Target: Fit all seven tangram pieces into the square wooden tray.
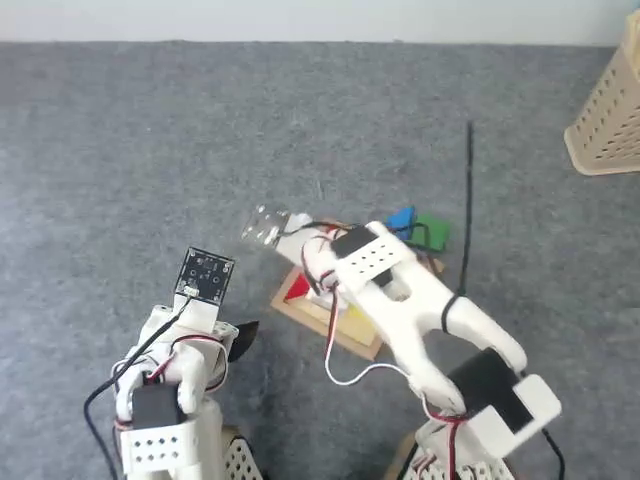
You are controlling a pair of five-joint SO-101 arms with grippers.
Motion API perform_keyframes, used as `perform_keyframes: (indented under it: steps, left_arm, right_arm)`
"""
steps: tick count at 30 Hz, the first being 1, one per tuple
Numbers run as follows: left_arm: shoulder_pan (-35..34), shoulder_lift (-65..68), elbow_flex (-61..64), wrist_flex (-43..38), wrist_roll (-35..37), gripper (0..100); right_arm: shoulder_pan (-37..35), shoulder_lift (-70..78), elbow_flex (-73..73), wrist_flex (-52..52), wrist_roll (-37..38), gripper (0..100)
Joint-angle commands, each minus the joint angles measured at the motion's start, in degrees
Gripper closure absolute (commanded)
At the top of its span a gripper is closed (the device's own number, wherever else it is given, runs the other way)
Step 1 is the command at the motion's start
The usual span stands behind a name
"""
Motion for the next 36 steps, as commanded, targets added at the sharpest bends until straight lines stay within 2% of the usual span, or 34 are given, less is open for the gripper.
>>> perform_keyframes:
  steps: [1,9,20,23,25,27,31,34,36]
  left_arm:
    - [0.26,-0.79,-0.31,0.0,-0.26,65]
    - [0.26,-0.79,-0.31,0.0,-0.26,65]
    - [0.26,-0.79,-0.31,0.0,-0.26,65]
    - [0.26,-0.79,-0.31,0.0,-0.26,65]
    - [0.26,-0.79,-0.31,0.0,-0.26,65]
    - [0.26,-0.79,-0.31,0.0,-0.26,65]
    - [0.26,-0.79,-0.31,0.0,-0.26,65]
    - [0.26,-0.79,-0.31,0.0,-0.26,65]
    - [0.26,-0.79,-0.31,0.0,-0.26,65]
  right_arm:
    - [1.71,-5.14,-2.55,0.13,-1.05,99.2]
    - [4.53,-5.14,-5.89,-0.75,-2.55,99.2]
    - [6.11,11.82,-27.87,6.37,-3.6,98.7]
    - [6.11,14.46,-30.24,9.01,-3.78,91.3]
    - [6.64,13.85,-30.59,9.89,-4.13,85.1]
    - [7.6,11.91,-30.59,9.98,-7.03,84.4]
    - [10.51,4.88,-27.16,10.07,-10.46,92.4]
    - [10.68,-1.1,-17.93,7.52,-10.99,99.5]
    - [10.42,-3.74,-10.46,2.42,-12.57,98.6]
